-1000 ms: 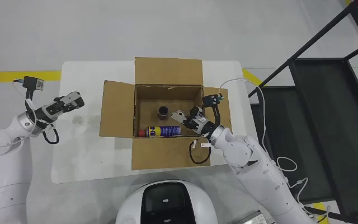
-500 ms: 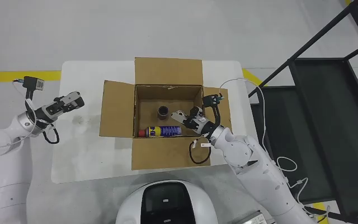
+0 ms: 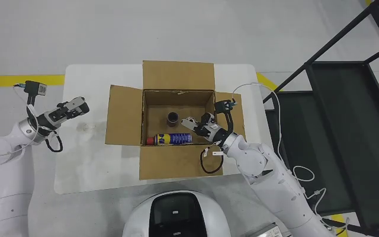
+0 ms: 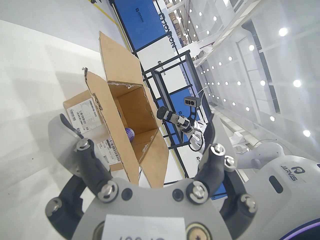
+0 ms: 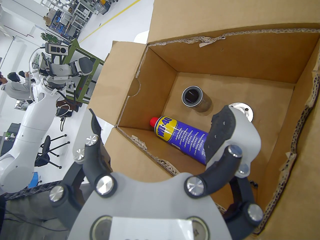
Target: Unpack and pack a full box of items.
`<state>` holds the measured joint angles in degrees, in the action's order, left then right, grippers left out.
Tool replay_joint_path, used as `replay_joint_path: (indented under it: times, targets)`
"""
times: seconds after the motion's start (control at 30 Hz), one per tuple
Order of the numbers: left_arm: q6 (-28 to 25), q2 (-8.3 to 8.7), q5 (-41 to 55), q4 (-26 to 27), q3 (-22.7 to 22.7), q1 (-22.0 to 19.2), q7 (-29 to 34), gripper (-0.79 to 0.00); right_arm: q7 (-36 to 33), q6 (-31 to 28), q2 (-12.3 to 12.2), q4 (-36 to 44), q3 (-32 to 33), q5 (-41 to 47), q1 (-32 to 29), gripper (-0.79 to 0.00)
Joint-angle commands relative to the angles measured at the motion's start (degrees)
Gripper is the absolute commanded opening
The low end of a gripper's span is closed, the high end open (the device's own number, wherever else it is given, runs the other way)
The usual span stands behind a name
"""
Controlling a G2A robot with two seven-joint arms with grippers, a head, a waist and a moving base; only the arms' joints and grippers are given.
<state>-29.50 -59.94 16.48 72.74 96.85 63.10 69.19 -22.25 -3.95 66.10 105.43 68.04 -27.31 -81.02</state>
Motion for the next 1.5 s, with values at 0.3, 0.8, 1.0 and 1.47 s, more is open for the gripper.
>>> replay_joint_path:
  times: [0.3,0.8,1.0,1.47]
  targets:
    - [0.0,0.0,-0.01,0.0,0.0,0.0,0.0,0.0,0.0,0.0,0.0,0.0,0.0,0.0,0.0,0.0]
    - [0.0,0.0,-0.01,0.0,0.0,0.0,0.0,0.0,-12.26,2.59,0.37,0.07,-4.93,-7.65,8.15,0.0]
    - [0.0,0.0,-0.01,0.0,0.0,0.0,0.0,0.0,-20.21,9.14,2.37,-6.97,-12.6,-11.02,20.0,0.0]
    - [0.0,0.0,-0.01,0.0,0.0,0.0,0.0,0.0,-21.9,11.77,4.45,-14.09,-18.75,-13.45,27.16,0.0]
